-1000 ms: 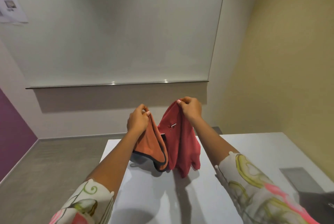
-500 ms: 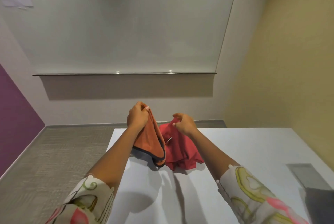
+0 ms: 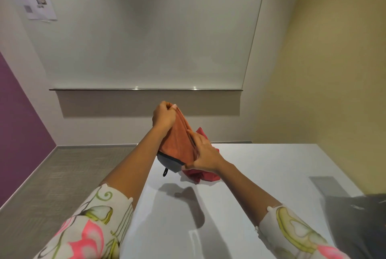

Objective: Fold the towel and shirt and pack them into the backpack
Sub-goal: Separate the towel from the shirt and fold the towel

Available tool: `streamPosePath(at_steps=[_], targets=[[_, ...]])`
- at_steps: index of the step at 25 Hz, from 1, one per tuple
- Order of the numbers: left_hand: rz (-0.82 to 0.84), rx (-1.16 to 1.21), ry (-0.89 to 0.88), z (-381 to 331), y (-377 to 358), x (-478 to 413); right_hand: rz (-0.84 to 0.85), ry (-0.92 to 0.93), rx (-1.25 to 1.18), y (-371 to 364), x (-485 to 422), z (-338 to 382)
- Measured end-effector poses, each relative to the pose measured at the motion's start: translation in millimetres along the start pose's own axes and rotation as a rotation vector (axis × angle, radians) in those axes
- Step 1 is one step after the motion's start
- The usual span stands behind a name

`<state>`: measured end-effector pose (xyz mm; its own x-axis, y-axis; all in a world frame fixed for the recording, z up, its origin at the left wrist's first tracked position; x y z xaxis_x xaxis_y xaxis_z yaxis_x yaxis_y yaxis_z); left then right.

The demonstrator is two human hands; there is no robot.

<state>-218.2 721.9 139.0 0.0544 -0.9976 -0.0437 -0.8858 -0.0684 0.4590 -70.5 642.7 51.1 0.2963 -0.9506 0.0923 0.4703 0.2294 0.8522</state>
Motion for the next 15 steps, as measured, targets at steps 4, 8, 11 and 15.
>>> streamPosePath(at_steps=[4,8,11,15], targets=[[0.066,0.096,-0.002,-7,6,50,-0.171,0.042,0.176,0,57,24],[0.117,0.069,0.024,0,3,55,-0.423,-0.072,0.067,31,65,14],[0.279,-0.098,-0.028,9,-5,73,-0.485,-0.078,0.004,56,73,17],[0.515,-0.286,-0.254,-5,-24,106,-0.459,-0.046,0.204,85,87,38]])
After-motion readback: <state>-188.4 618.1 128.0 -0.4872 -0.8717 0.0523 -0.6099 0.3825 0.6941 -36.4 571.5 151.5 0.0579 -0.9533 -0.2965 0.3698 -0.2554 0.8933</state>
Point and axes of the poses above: each hand's wrist, its own x-axis away from the middle knuckle, its own y-axis out of the back of the hand, z = x × y, the point moved 4 cm from there along -x, towards the middle knuckle, and after that the axes turned 9 degrees about z, right-handed, at the moved point
